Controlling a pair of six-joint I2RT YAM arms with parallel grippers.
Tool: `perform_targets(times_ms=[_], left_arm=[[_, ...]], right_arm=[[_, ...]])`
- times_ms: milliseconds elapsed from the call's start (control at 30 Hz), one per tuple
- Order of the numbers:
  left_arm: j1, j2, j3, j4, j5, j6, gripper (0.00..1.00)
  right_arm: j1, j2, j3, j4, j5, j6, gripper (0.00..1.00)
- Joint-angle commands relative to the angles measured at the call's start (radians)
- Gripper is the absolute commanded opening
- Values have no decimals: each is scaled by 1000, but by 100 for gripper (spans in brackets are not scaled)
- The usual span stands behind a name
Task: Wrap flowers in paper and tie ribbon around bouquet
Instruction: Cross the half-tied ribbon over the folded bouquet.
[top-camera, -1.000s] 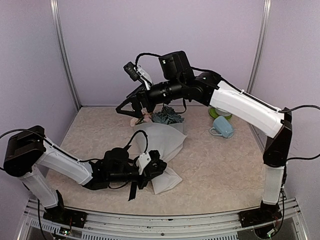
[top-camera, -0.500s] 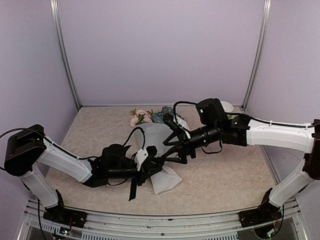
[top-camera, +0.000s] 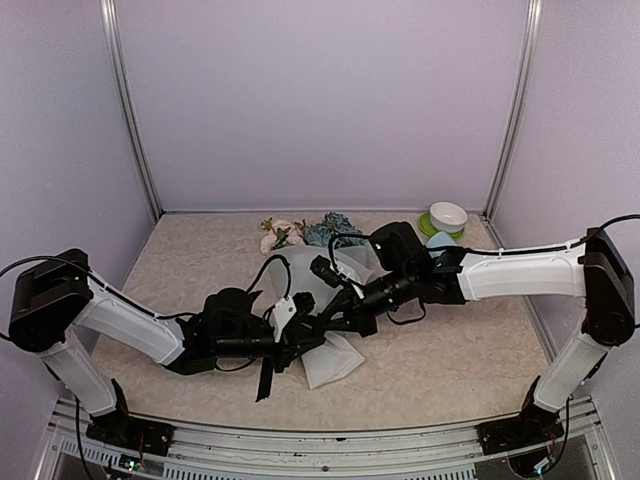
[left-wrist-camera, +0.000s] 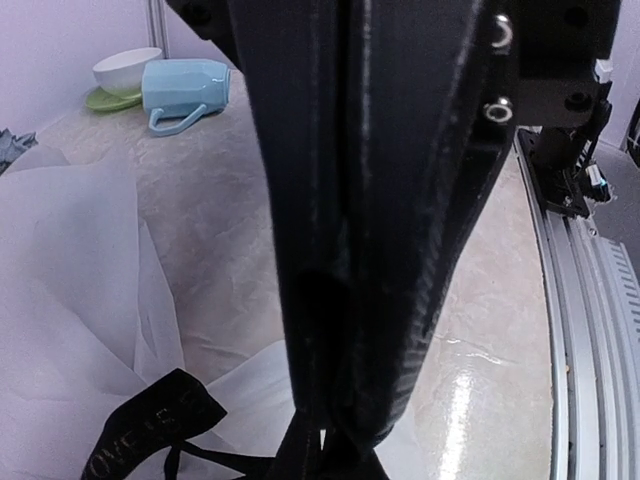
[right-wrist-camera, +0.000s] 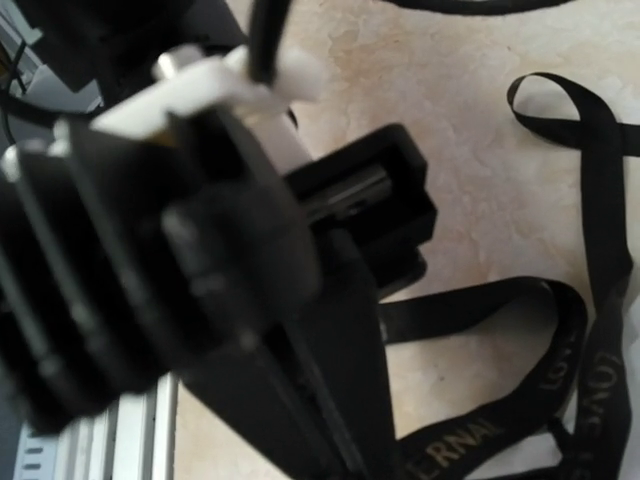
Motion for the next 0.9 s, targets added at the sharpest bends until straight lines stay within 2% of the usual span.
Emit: perform_targets(times_ms=[0,33,67,100,133,333,400,500,533,567,600,633,667,700,733,800,867], left_arm=[[6,11,18,-4,8,-19,17],[8,4,26,-23,-11,-42,32],[9,-11,37,-54,-36,-67,51],[7,-34,47,-87,-74,-83,89],[-2,-61,50,-113,-121,-82,98],[-63,-236,55,-321,-501,-26,99],[-65,-314,26,-285,-652,-31,99],[-39,-465,-54,-177,-825,-167,99],[-11,-504,-75,-176,-841,-250,99],[34,-533,-85,-202,-779,-292,98],[93,-553,-84,-242,-673,-324,87],[169,-556,-58,-336,-614,-406,66],[211,-547,-19,-453,-640,-487,47],[239,-524,24,-580,-663,-548,39],[254,-499,72,-689,-695,-587,38],[260,-429,110,-856,-782,-679,53],[303,-348,109,-884,-718,-732,68]], right_arm=[[1,-11,16,34,6,19,0],[0,-12,17,34,20,22,0],[-3,-12,19,30,38,23,0],[-6,-10,22,23,54,24,0],[-13,-10,21,22,64,26,0],[-33,-24,4,52,48,51,0],[-34,-25,6,53,47,51,0],[-33,-20,8,53,47,50,0],[-33,-20,9,56,44,52,0],[-33,-19,7,59,42,52,0],[-33,-19,9,61,41,56,0],[-34,-21,9,63,39,58,0],[-33,-22,6,65,39,60,0],[-34,-24,4,70,37,65,0],[-33,-23,2,73,32,67,0],[-33,-20,6,76,20,67,0],[-34,-13,16,67,17,61,0]])
